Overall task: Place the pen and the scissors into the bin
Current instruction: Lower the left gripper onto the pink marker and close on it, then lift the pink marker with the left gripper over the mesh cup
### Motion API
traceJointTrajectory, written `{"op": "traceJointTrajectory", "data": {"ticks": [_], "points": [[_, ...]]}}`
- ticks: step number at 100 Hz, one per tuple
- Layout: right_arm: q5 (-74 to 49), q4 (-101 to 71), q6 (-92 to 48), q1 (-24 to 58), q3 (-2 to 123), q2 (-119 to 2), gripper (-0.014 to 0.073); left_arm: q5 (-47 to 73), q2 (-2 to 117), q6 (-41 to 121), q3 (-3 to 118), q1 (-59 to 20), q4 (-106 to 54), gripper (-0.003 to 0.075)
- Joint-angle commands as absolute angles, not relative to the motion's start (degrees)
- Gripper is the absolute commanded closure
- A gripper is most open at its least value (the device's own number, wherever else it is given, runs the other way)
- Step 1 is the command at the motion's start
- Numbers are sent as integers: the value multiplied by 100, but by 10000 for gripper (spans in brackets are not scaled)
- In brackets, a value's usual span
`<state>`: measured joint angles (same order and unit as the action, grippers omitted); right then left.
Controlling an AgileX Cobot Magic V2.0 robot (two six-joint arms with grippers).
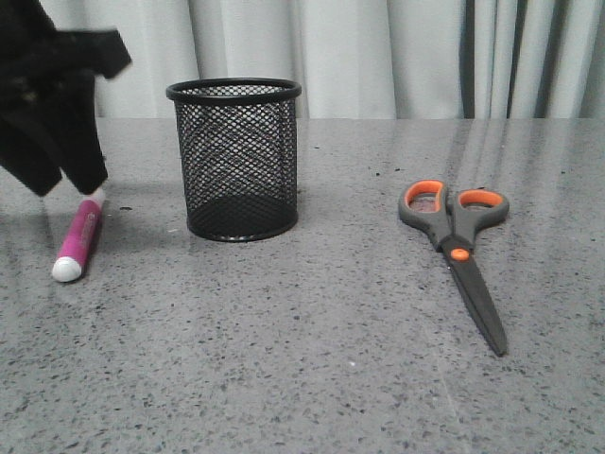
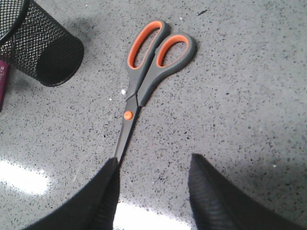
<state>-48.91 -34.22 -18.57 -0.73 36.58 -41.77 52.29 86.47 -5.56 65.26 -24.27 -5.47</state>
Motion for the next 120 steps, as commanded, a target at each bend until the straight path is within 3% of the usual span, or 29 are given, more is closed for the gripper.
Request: {"op": "traceJointTrajectory", "data": {"ticks": [1, 71, 80, 97, 120], "points": [[-4664, -3544, -1953, -102, 3865, -4202, 294, 5143, 8673, -765, 6783, -2505, -352, 451], [-4676, -3544, -1986, -102, 3865, -4202, 294, 4779, 9153, -777, 6827, -2505, -321, 455], [-4676, -3544, -1986, -102, 3865, -4202, 294, 4813, 9163, -777, 6827, -2505, -321, 512], [-4676, -3544, -1986, -102, 3865, -4202, 294, 4945, 9227, -777, 6827, -2505, -275, 740], [-4676, -3544, -1986, -102, 3865, -4202, 294, 4945, 9227, -777, 6827, -2505, -36, 740]]}}
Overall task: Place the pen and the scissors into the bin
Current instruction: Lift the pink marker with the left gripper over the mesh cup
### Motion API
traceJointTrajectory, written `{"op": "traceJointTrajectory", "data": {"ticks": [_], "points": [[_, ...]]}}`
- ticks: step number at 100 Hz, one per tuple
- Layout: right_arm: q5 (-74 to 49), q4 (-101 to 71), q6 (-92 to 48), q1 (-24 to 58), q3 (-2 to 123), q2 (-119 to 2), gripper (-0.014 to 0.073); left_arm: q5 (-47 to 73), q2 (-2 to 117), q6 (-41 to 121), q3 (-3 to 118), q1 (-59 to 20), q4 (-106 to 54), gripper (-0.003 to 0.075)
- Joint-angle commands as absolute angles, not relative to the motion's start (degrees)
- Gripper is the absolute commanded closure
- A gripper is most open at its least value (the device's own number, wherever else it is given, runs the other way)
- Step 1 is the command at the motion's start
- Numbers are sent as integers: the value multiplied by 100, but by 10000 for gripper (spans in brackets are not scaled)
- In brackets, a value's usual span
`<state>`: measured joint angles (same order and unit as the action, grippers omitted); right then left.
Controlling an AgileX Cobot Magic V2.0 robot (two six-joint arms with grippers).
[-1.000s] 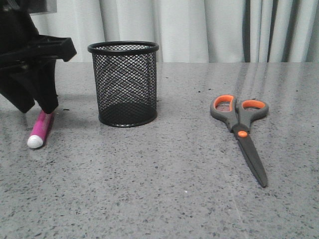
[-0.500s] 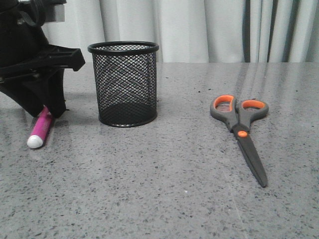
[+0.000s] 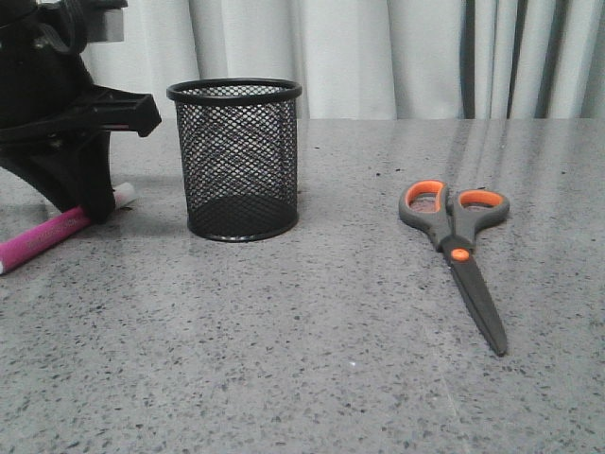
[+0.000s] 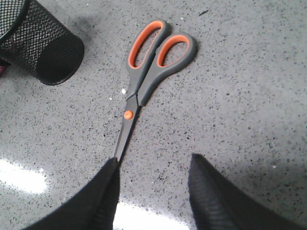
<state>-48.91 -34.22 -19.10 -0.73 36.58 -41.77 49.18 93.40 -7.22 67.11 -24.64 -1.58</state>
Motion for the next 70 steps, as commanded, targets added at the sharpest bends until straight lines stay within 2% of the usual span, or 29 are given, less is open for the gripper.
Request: {"op": "traceJointTrajectory", "data": {"ticks": [1, 22, 41, 70], "points": [[-4676, -3544, -1986, -102, 3865, -4202, 294, 4945, 9227, -777, 6827, -2505, 0, 740], [-4676, -3544, -1986, -102, 3865, -4202, 294, 4804, 9008, -777, 6827, -2505, 145, 740], [-4639, -3544, -1986, -102, 3865, -4202, 294, 4343, 8024, -777, 6827, -2515, 285, 740], [-4571, -3544, -1986, -102, 3865, -4202, 294, 2228, 6802, -777, 6827, -2891, -195, 740]]}}
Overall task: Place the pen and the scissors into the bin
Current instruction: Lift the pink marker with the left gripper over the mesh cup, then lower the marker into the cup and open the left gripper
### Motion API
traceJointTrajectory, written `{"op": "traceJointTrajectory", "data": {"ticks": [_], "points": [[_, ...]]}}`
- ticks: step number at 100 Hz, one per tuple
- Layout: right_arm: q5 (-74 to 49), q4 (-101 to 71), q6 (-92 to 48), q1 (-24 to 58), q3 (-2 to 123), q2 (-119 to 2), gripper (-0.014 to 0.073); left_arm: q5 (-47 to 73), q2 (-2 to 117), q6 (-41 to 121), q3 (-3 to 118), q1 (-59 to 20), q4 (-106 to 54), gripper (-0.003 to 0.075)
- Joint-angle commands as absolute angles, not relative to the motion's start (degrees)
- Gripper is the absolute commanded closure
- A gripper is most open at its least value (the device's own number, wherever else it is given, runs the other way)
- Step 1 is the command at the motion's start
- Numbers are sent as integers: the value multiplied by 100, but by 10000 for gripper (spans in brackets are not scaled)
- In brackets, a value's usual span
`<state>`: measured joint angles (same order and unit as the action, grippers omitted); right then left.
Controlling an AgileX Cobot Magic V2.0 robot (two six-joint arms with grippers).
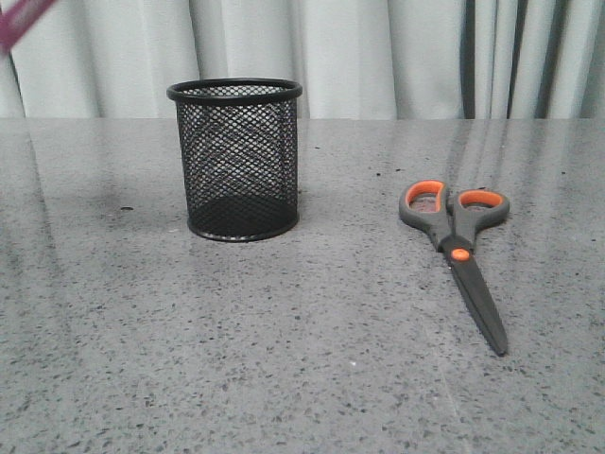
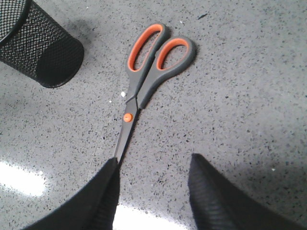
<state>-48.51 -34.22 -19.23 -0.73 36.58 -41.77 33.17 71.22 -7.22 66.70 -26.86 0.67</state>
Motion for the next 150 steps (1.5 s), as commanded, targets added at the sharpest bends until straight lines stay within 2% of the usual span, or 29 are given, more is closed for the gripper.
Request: {"op": "traceJointTrajectory", "data": {"ticks": [1, 25, 45, 70, 105, 119, 143, 150], "points": [[-4571, -3544, -1986, -102, 3865, -4202, 294, 2171, 6800, -777, 6827, -2912, -197, 740], [-4660, -3544, -1986, -102, 3865, -4202, 294, 945, 7223, -622, 6827, -3739, -179, 740], [-4777, -3544, -1986, -102, 3865, -4202, 294, 423, 8014, -609, 6827, -3974, -131, 740], [-4834, -3544, -1986, -102, 3865, -4202, 294, 642, 8647, -609, 6827, -4041, -121, 740], [-4867, -3544, -1986, -102, 3865, -4202, 294, 784, 8695, -609, 6827, -4041, -121, 736], [-4867, -3544, -1986, -102, 3865, -4202, 294, 942, 8695, -609, 6827, -4041, -121, 673], [-4905, -3544, -1986, -102, 3865, -4202, 294, 1188, 8631, -609, 6827, -4030, -121, 465], [-4943, -3544, -1986, -102, 3865, -4202, 294, 1213, 8543, -609, 6827, -3982, -121, 452]]}}
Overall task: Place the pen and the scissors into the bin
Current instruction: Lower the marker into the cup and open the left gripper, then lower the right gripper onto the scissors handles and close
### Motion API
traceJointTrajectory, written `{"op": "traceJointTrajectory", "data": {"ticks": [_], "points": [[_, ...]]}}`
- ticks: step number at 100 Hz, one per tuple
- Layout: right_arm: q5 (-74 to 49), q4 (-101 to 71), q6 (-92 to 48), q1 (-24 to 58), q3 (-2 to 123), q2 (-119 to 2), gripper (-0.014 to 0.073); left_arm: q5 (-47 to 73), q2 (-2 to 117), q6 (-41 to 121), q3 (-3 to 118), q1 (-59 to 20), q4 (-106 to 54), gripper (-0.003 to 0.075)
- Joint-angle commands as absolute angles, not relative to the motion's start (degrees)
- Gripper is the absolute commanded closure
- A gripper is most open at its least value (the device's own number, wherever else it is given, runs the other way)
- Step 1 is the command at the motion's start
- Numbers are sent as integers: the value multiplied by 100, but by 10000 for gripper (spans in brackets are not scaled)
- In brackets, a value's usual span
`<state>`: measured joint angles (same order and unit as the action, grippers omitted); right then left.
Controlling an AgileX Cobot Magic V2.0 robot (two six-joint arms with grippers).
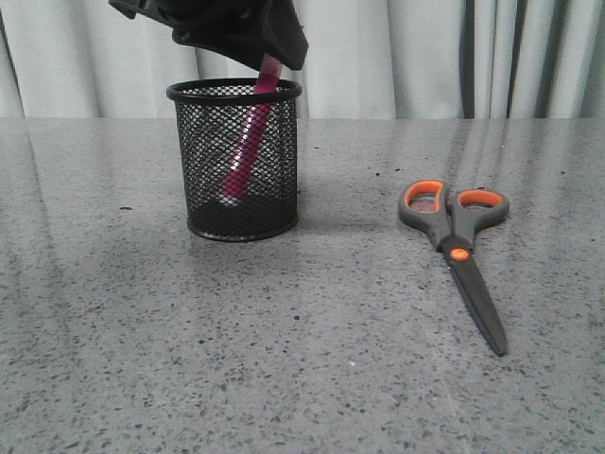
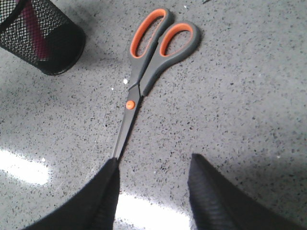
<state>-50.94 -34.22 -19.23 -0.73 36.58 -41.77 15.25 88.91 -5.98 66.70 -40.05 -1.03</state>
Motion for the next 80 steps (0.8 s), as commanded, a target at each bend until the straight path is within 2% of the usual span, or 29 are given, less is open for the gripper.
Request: {"op": "traceJointTrajectory", "data": {"ticks": [1, 31, 57, 80], "points": [[-4943, -3544, -1986, -102, 3865, -4202, 294, 1213, 8521, -609, 6827, -3984, -121, 453], [-4777, -3554, -1986, -102, 3865, -4202, 294, 1395, 7721, -609, 6827, -3469, -121, 457], [-4735, -4305, -1996, -102, 3865, -4299, 294, 2106, 7065, -609, 6827, -2726, -121, 457], [-4906, -4662, -2559, -102, 3936, -4779, 295, 2905, 6799, -609, 6827, -2252, -90, 457]]}}
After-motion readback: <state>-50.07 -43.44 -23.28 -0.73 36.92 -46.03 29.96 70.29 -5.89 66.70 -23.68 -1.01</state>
